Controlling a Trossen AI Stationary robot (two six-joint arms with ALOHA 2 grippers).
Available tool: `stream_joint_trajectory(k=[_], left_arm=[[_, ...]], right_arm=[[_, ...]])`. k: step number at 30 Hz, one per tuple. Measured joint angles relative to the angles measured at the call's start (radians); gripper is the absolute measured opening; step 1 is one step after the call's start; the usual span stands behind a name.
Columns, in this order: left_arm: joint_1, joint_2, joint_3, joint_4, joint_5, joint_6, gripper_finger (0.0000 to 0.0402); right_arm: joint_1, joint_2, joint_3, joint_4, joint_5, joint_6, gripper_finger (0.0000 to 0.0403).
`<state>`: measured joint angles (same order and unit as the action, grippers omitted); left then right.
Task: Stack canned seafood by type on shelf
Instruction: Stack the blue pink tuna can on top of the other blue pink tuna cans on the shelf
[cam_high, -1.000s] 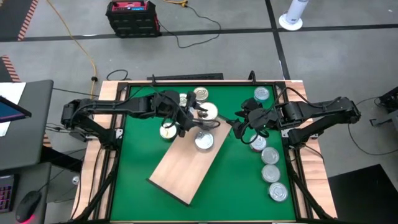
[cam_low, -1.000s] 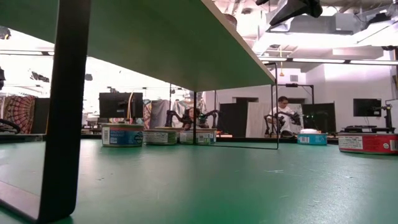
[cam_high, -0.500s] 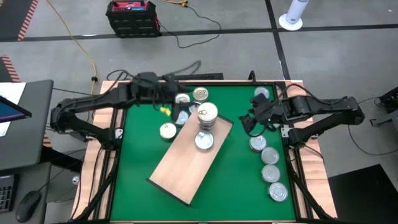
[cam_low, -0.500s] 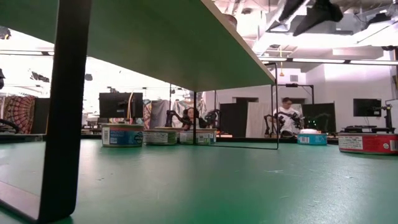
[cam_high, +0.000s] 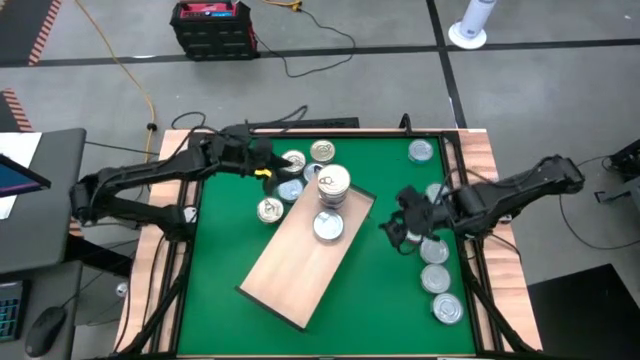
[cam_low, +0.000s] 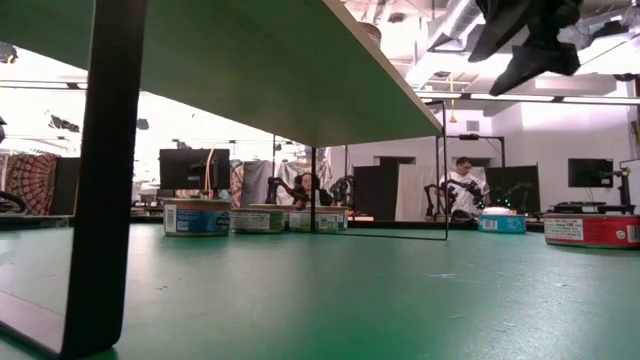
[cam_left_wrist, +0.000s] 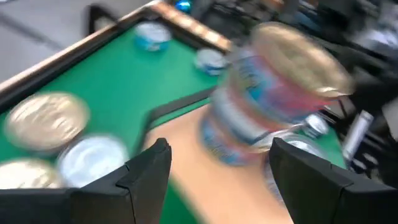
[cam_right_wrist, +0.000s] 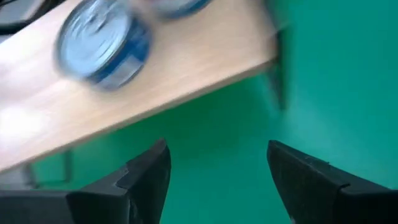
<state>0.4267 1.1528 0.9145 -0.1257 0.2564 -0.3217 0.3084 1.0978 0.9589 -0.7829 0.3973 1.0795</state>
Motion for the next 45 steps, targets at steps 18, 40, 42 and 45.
stream_joint_trajectory(k=[18,40,42,45], left_arm=[[0.396,0.21,-0.13,-0.078,0.177,-0.135,0.0234],[0.12,0.057,-0.229,-0.521,-0.02,-0.082,0.017],[0.119,0.057,-0.254,-0.488,-0.006,-0.12,0.0162],[0.119,0.057,-0.255,-0.474,-0.025,-0.16,0.0149]], right_arm=[[-0.154,0.046,-0.054,0.079,-0.043,-0.014,0.0286],[-0.265,0.021,-0.055,0.14,-0.097,-0.201,0.0285],[-0.264,0.019,-0.055,0.14,-0.107,-0.213,0.0285],[-0.263,0.018,-0.055,0.139,-0.127,-0.214,0.0285]])
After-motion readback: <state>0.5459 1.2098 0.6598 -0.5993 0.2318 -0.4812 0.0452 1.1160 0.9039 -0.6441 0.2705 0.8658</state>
